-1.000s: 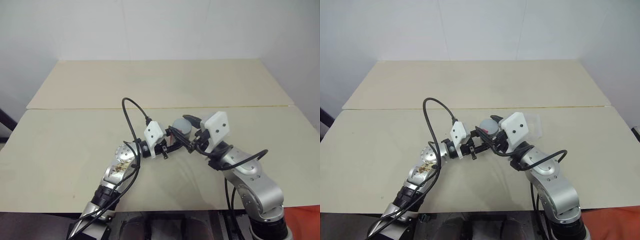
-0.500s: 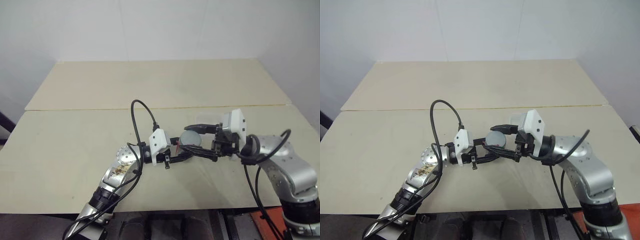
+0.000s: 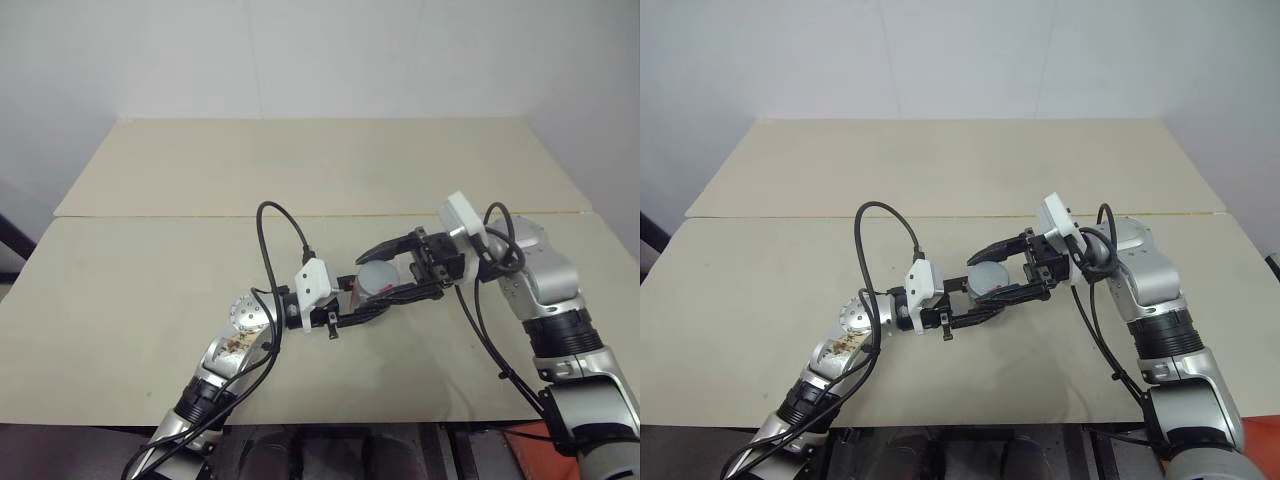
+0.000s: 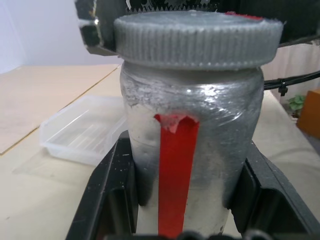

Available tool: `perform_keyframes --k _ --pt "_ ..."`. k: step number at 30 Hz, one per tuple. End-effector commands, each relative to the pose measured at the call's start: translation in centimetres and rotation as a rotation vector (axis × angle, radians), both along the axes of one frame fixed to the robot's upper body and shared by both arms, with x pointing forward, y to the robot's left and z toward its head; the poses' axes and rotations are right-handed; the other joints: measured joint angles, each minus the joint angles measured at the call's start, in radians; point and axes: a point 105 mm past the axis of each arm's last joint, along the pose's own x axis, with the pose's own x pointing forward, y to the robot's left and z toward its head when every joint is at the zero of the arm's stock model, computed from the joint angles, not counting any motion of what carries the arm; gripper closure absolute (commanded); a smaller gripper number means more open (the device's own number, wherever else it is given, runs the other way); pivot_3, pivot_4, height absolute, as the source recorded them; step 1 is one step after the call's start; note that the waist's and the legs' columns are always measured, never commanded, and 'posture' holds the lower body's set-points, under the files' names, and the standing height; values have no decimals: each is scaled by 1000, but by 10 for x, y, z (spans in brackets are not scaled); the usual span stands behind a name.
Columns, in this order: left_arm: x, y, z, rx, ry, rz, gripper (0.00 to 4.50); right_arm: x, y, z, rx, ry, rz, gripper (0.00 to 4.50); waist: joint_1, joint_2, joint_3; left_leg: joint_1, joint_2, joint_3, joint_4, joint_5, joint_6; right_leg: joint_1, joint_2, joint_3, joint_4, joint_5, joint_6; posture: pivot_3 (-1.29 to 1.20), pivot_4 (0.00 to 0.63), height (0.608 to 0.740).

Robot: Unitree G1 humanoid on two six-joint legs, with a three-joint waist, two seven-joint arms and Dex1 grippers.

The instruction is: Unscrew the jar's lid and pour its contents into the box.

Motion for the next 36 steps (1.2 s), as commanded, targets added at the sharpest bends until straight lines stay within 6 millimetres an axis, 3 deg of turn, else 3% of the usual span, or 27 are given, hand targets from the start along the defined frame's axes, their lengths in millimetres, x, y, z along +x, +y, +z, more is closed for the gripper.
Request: perform_keyframes --k 1,3,8,13,17,20,25,31,36 --pt "-1 -1 13 -26 -47 0 2556 -1 -7 7 44 -1 13 467 1 0 0 0 0 0 0 0 0 0 0 0 0 0 0 0 150 740" --pt "0 -1 10 -22 -41 0 2556 -2 -11 10 77 -14 -9 32 1 0 0 0 0 0 0 1 -1 0 0 -1 1 0 0 0 150 740" --pt "4 -1 5 -15 -26 11 2556 -13 -34 21 133 -69 -97 32 5 0 0 0 0 -1 0 1 -1 0 0 -1 1 0 0 0 150 740" --pt "12 1 5 -24 -21 56 2556 -20 -49 31 134 -258 -442 32 9 0 0 0 0 -1 0 1 -1 0 0 -1 0 0 0 0 150 740" --pt "13 2 5 -27 -12 74 2556 -35 -35 36 224 -279 -688 32 6 0 0 0 1 -1 -1 1 -2 -1 0 0 1 0 0 0 150 740" --pt "16 1 5 -31 -9 89 2556 -36 -22 25 262 -239 -909 32 3 0 0 1 1 -1 -1 2 -4 -1 -1 1 1 0 0 0 150 740" --pt "22 -1 6 -33 -6 112 2556 -42 2 17 335 -168 -1109 32 -1 0 0 1 0 0 -1 2 -4 -2 -1 2 1 0 0 0 150 740" --pt "27 -3 7 -34 -3 122 2556 -42 19 3 257 -197 -1148 32 0 0 0 0 -1 -1 0 2 -4 -2 0 1 1 0 0 0 150 740" --pt "28 -2 8 -33 -10 122 2556 -28 15 3 270 -198 -1220 32 -1 0 0 0 -1 0 0 2 -3 -2 1 1 1 0 0 0 150 740"
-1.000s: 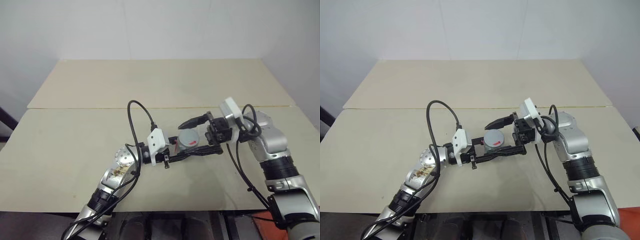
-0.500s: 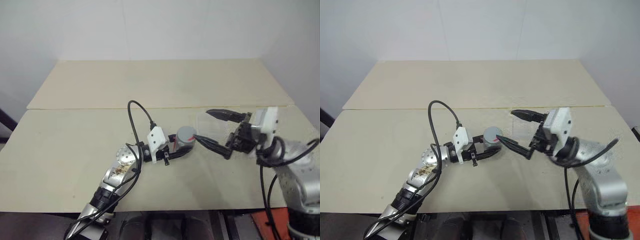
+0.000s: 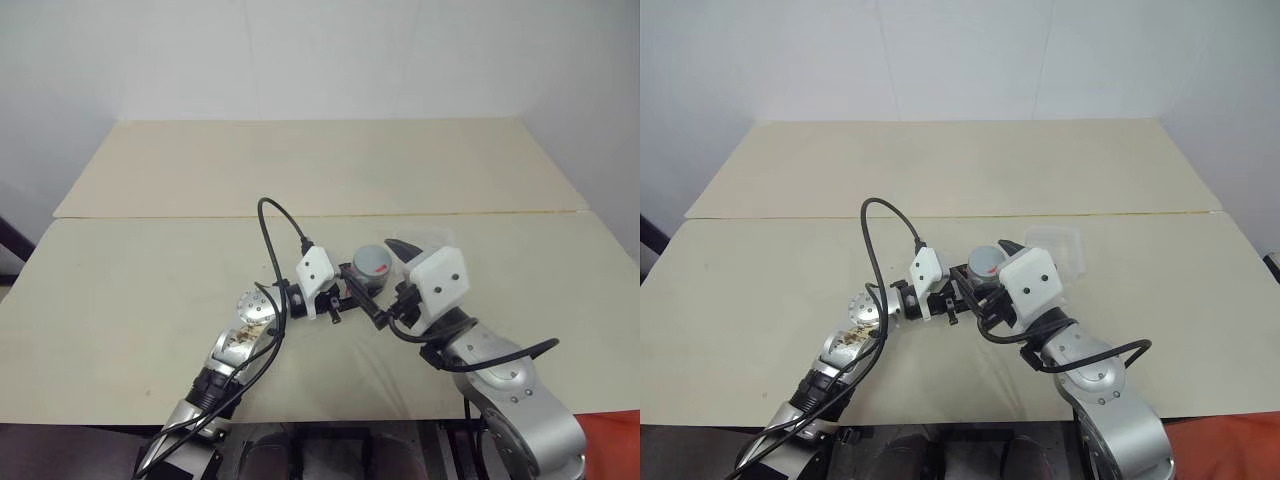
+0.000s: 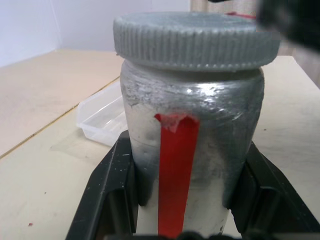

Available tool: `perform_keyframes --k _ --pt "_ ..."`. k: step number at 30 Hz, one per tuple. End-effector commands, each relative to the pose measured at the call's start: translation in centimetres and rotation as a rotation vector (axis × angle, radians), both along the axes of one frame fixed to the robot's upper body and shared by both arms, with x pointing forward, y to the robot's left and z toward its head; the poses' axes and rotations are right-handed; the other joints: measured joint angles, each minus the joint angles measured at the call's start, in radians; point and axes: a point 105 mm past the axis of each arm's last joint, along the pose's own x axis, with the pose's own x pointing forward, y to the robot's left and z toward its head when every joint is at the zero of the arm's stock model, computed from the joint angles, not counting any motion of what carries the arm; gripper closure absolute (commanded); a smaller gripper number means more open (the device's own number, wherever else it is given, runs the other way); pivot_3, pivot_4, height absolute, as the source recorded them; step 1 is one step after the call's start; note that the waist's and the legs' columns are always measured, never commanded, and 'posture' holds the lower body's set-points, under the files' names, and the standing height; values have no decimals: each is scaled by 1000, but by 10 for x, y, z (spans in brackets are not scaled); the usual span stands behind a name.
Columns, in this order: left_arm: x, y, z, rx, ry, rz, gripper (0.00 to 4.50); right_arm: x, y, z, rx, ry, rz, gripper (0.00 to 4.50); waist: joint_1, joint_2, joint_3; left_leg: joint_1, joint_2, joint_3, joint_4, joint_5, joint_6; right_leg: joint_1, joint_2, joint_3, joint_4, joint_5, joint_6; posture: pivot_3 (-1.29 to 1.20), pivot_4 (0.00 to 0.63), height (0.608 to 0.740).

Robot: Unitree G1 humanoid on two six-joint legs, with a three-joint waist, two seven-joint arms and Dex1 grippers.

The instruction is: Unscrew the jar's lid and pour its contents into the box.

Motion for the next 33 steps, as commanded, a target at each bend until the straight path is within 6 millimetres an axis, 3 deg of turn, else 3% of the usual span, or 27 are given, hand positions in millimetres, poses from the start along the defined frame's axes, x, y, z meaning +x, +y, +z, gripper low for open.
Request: perform_keyframes --k 1,19,22,26,33 --pt "1 0 15 -23 -56 -4 2556 8 -5 13 17 -63 -56 32 -1 0 0 0 0 0 0 0 0 0 0 0 0 0 0 0 150 740" --pt "3 1 16 -32 -59 25 2556 13 0 9 74 -13 -3 32 -2 0 0 0 0 0 0 0 0 0 0 0 0 0 0 0 150 740" --pt "3 1 16 -29 -59 21 2556 14 0 9 85 -6 -7 607 -2 0 0 0 0 0 0 0 1 0 0 0 0 0 0 0 150 740" --pt "3 2 15 -27 -55 19 2556 13 -1 8 84 -3 -14 1729 -2 0 0 0 0 0 0 0 1 0 0 0 0 0 0 0 150 740" --pt "3 0 14 -23 -54 5 2556 15 -3 3 60 3 -18 1729 -2 0 0 0 0 0 -1 0 1 0 0 0 0 0 0 0 150 740"
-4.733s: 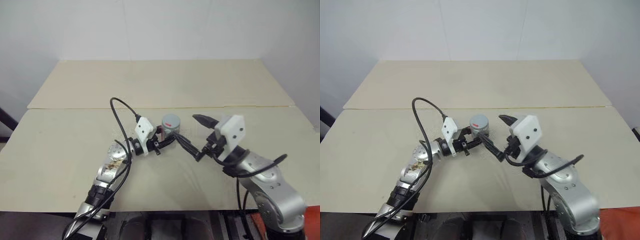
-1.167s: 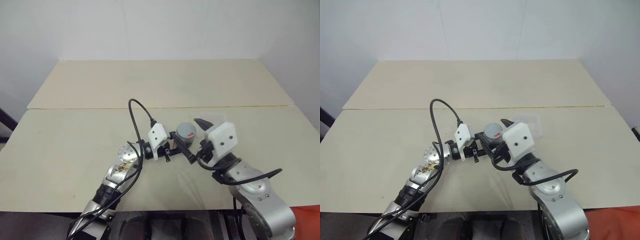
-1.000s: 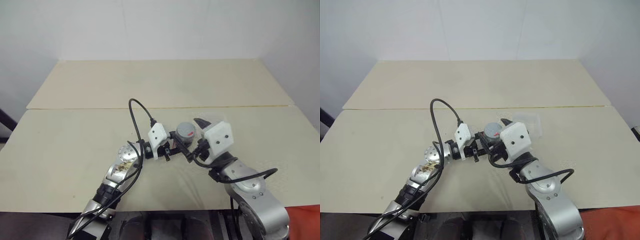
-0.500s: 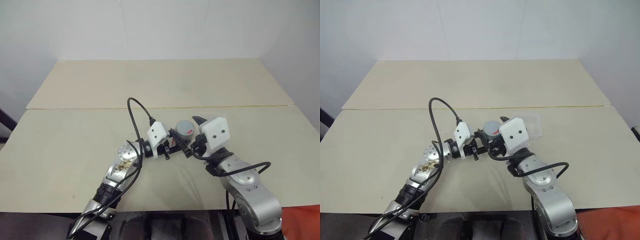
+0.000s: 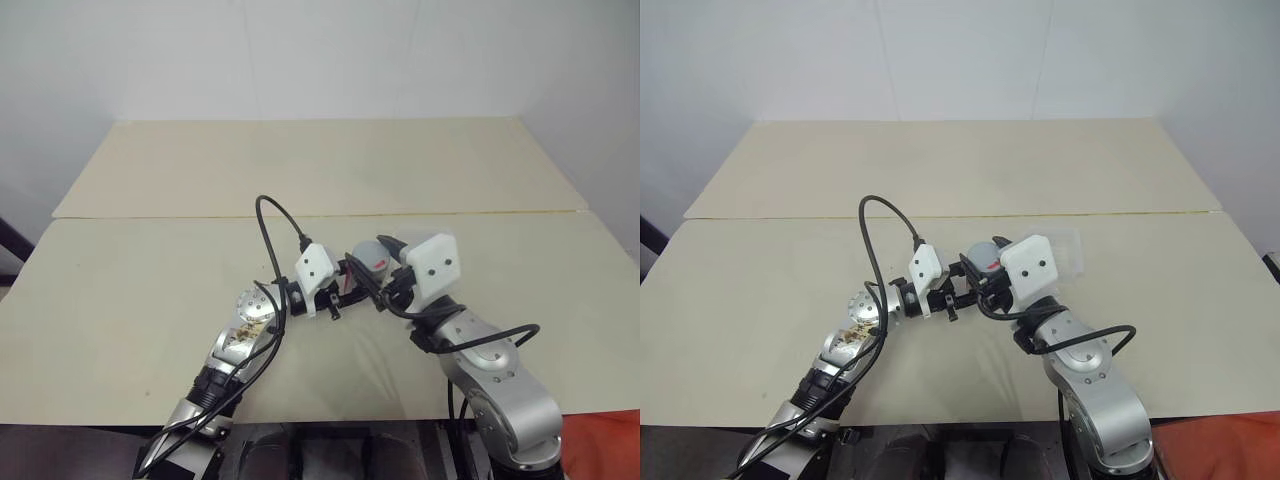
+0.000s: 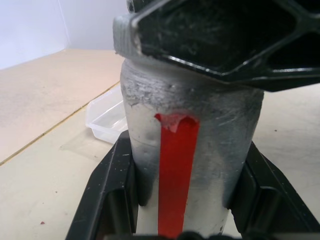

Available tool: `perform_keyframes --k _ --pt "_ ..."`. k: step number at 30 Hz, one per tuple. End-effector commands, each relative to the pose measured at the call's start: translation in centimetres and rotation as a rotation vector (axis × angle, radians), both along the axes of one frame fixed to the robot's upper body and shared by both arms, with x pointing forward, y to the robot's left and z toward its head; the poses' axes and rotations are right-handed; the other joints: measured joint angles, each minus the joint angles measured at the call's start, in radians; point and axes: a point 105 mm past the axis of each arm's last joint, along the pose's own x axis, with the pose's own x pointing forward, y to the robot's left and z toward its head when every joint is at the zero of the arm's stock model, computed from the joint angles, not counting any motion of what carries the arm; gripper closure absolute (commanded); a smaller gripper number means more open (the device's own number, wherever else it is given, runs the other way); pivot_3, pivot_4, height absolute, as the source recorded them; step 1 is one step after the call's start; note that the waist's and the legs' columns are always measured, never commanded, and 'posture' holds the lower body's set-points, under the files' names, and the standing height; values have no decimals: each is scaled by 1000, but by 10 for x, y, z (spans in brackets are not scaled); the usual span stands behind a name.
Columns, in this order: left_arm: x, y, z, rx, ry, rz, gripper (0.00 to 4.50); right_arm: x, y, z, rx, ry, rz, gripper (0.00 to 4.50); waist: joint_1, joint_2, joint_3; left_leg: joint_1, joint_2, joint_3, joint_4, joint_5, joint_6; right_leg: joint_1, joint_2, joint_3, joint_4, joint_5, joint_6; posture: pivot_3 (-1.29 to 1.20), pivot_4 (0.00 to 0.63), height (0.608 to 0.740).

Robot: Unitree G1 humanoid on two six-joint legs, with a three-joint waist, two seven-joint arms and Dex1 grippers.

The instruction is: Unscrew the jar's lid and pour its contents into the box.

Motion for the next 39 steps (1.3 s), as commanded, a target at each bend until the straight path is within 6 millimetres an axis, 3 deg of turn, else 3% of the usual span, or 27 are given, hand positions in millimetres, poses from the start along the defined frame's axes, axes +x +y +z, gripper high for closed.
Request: perform_keyframes --k 1,9,14,23,34,39 --pt "-1 -3 14 -25 -47 -21 2556 0 -5 6 -9 -39 -5 1729 0 0 0 0 0 0 0 0 0 0 0 0 0 0 0 0 150 740" --pt "-8 -2 15 -45 -23 -75 2556 -13 -1 5 -62 -4 384 1729 0 0 0 0 0 0 0 -1 1 0 0 0 -1 0 0 0 150 740" --pt "-14 -2 14 -28 -29 -121 2556 -19 -7 -8 -170 95 717 1729 0 0 0 1 0 0 0 -2 3 1 0 0 -1 0 0 0 150 740" --pt "-22 -4 19 -27 -58 -160 2556 -2 -16 6 -210 157 1262 1729 -4 0 0 2 1 0 1 -4 7 2 0 1 -1 0 0 0 150 740" --pt "-25 -2 16 -24 -59 -144 2556 14 -18 6 -246 108 1295 1729 3 0 0 0 1 1 1 -1 3 2 -1 -1 -1 0 0 0 150 740" --pt "-23 -1 13 -14 -53 -139 2556 17 -27 9 -232 67 1238 157 3 0 0 0 1 0 1 -1 1 2 -1 -1 0 0 0 0 150 740"
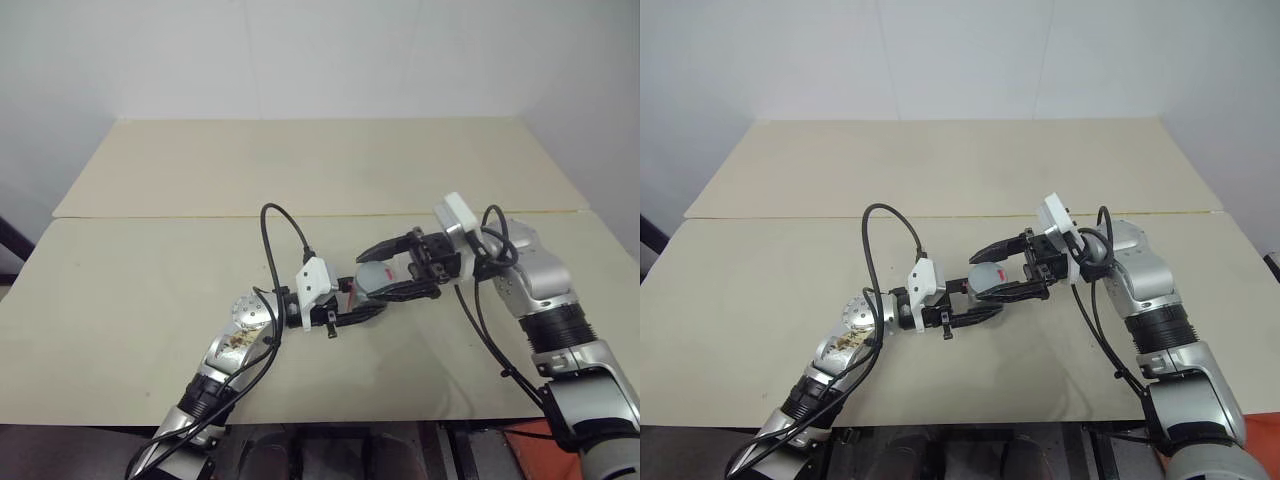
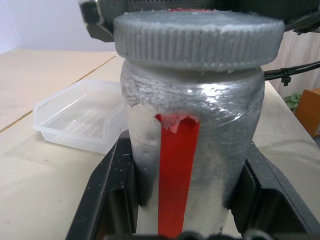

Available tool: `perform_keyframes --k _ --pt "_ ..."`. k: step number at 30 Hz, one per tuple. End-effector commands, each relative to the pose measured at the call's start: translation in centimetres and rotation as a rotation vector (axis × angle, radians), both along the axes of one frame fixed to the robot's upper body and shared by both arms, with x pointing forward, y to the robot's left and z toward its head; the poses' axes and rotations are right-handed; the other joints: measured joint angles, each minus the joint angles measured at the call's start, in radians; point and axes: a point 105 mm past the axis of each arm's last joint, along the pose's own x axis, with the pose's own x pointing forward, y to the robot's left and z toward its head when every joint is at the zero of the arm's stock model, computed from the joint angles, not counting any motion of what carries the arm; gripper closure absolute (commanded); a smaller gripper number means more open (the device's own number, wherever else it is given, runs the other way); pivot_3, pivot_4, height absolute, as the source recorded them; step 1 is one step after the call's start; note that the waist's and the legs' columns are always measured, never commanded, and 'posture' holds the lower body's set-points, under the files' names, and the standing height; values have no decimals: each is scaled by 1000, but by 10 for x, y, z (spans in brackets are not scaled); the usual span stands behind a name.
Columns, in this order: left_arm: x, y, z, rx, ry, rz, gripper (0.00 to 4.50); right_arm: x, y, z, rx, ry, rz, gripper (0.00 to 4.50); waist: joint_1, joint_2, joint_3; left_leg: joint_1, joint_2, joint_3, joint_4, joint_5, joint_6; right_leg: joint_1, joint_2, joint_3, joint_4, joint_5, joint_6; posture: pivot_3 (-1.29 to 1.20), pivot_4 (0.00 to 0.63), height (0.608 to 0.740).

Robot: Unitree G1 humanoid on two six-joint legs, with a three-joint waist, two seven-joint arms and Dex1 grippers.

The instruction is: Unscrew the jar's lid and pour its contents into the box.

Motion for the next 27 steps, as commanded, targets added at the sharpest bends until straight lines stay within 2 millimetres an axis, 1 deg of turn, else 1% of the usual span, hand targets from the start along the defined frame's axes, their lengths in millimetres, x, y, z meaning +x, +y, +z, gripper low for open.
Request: perform_keyframes --k 1,2,5,8,9,11,13,14,20,23,24,27 --pt "1 1 14 -23 -68 4 2556 -6 -7 12 50 -72 19 71 1 0 0 0 0 0 0 0 0 0 0 0 0 0 0 0 150 740" --pt "1 2 14 -19 -67 4 2556 -7 -10 16 70 -87 4 71 2 0 0 0 0 0 0 0 0 0 0 0 0 0 0 0 150 740" --pt "2 3 13 -11 -64 1 2556 -6 -20 27 109 -125 -114 71 2 0 0 0 0 0 0 0 0 0 0 0 0 0 0 0 150 740" --pt "4 2 12 -9 -62 4 2556 -2 -26 41 166 -201 -325 71 2 0 0 0 0 0 0 0 0 0 0 0 0 0 0 0 150 740" --pt "5 2 12 -9 -61 5 2556 -2 -28 43 180 -252 -408 71 2 0 0 0 0 0 0 0 0 0 0 0 0 0 0 0 150 740" --pt "7 1 11 -8 -57 10 2556 -9 -29 47 233 -282 -522 71 6 0 0 0 0 0 0 0 0 0 0 0 0 0 0 0 150 740" --pt "8 0 10 -6 -55 12 2556 -19 -28 49 292 -280 -581 71 6 0 0 0 0 0 -1 0 -1 0 0 0 0 0 0 0 150 740" --pt "8 0 10 -5 -55 12 2556 -23 -27 49 316 -259 -607 71 6 0 0 0 0 0 -1 0 -1 0 0 0 0 0 0 0 150 740" --pt "10 -3 10 -4 -53 19 2556 -42 -7 32 298 -277 -764 71 0 0 0 0 0 0 0 0 -1 -1 0 0 0 0 0 0 150 740" --pt "10 -3 10 -1 -54 15 2556 -45 0 21 252 -319 -820 71 0 0 0 0 -1 0 0 0 -1 0 0 1 0 0 0 0 150 740" --pt "10 -3 10 0 -55 11 2556 -45 1 18 258 -303 -838 71 0 0 0 1 -1 0 0 0 -1 0 0 1 0 0 0 0 150 740" --pt "9 -3 10 2 -59 6 2556 -41 4 16 275 -291 -885 71 0 0 0 0 -1 0 0 0 -1 0 0 1 0 0 0 0 150 740"
